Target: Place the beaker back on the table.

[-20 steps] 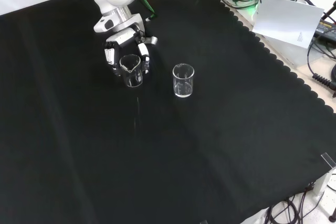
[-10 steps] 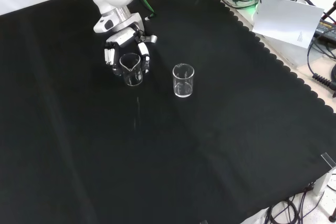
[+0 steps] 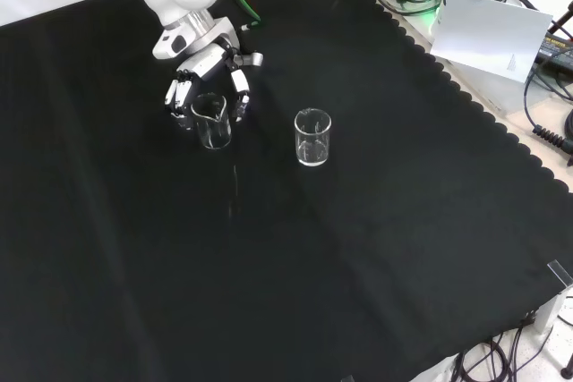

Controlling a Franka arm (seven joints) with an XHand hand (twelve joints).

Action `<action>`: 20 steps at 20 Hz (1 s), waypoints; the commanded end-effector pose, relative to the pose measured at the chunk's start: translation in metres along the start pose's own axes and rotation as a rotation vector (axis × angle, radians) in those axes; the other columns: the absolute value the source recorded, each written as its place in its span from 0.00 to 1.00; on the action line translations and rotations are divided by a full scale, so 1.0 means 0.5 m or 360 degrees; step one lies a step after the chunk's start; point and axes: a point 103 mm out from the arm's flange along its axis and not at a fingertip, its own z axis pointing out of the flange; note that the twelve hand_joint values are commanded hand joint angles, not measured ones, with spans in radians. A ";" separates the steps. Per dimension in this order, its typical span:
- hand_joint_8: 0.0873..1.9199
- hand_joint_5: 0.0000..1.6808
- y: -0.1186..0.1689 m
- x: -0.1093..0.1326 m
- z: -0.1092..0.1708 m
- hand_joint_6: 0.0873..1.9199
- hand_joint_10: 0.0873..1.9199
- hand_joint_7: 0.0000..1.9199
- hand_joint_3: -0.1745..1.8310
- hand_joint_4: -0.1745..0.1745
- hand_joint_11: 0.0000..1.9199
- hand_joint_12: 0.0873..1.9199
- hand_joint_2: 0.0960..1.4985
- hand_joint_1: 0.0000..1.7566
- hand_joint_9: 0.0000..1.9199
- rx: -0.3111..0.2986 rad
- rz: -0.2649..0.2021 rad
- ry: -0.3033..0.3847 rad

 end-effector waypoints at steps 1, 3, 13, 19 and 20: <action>0.38 0.22 -0.018 0.019 -0.030 0.20 0.32 0.21 0.41 0.28 0.16 0.70 0.26 0.55 0.31 0.0030 0.0002 -0.0007; 0.38 0.21 -0.029 0.026 -0.044 0.18 0.33 0.19 0.39 0.28 0.14 0.71 0.27 0.54 0.29 0.0026 0.0008 -0.0013; 0.37 0.21 -0.104 0.116 -0.145 0.09 0.37 0.12 0.35 0.27 0.09 0.74 0.30 0.50 0.19 -0.0022 0.0052 -0.0130; 0.36 0.21 -0.168 0.167 -0.187 0.06 0.37 0.11 0.34 0.26 0.07 0.75 0.31 0.48 0.17 -0.0073 0.0111 -0.0191; 0.36 0.21 -0.177 0.174 -0.194 0.06 0.37 0.10 0.34 0.26 0.07 0.76 0.31 0.48 0.16 -0.0083 0.0121 -0.0198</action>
